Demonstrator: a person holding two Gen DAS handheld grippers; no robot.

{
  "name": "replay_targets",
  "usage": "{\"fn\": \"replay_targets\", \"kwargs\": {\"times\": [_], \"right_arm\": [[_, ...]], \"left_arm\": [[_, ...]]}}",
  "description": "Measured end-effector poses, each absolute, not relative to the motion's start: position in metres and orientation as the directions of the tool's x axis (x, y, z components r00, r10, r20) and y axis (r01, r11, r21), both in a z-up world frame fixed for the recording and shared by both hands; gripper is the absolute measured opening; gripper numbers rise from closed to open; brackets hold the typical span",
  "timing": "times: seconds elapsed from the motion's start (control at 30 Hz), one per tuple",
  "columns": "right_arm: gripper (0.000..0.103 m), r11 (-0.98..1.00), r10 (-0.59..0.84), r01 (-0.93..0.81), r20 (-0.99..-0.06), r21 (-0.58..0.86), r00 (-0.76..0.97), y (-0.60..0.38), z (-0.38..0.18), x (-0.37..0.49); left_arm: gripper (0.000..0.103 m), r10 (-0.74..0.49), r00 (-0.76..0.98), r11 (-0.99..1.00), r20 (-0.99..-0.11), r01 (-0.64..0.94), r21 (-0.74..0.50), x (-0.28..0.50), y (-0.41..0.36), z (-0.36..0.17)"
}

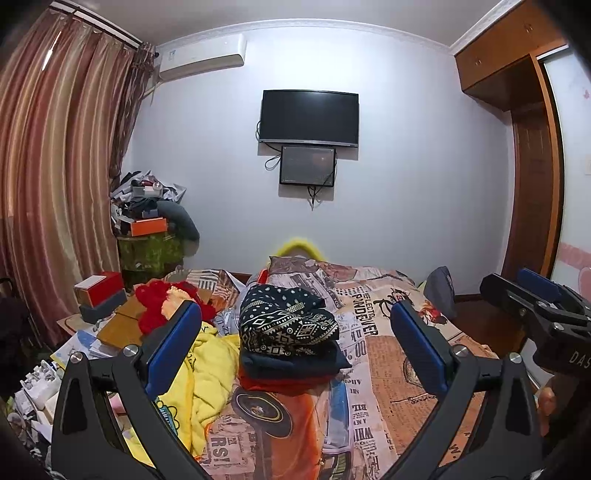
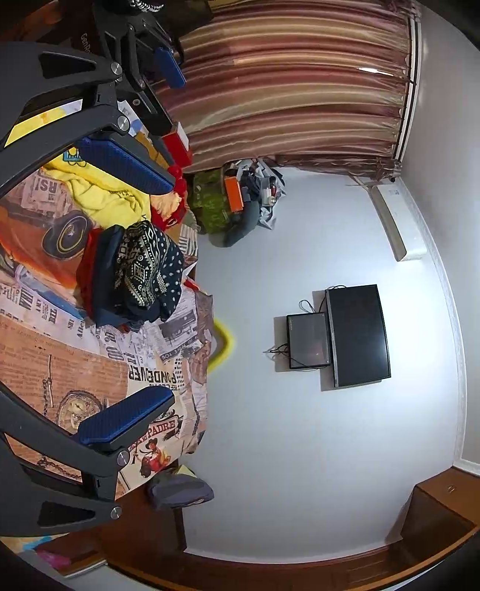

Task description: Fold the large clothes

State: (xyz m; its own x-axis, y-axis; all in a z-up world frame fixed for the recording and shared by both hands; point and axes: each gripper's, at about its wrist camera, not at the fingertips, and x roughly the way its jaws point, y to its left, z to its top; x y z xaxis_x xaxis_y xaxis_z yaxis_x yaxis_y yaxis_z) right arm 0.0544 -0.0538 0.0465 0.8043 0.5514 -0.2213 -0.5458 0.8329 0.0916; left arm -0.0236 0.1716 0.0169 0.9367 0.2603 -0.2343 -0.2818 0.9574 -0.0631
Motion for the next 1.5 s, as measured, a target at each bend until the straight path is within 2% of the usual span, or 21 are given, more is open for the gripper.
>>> {"fn": "replay_targets", "kwargs": {"times": [1.5], "right_arm": [[0.103,0.847,0.530,-0.524,-0.229,0.090,0.817,-0.052,0.047,0.056]], "left_arm": [[0.103,0.187,0.947,0.974,-0.260,-0.213,-0.074,-0.020,0.183,0.013]]}}
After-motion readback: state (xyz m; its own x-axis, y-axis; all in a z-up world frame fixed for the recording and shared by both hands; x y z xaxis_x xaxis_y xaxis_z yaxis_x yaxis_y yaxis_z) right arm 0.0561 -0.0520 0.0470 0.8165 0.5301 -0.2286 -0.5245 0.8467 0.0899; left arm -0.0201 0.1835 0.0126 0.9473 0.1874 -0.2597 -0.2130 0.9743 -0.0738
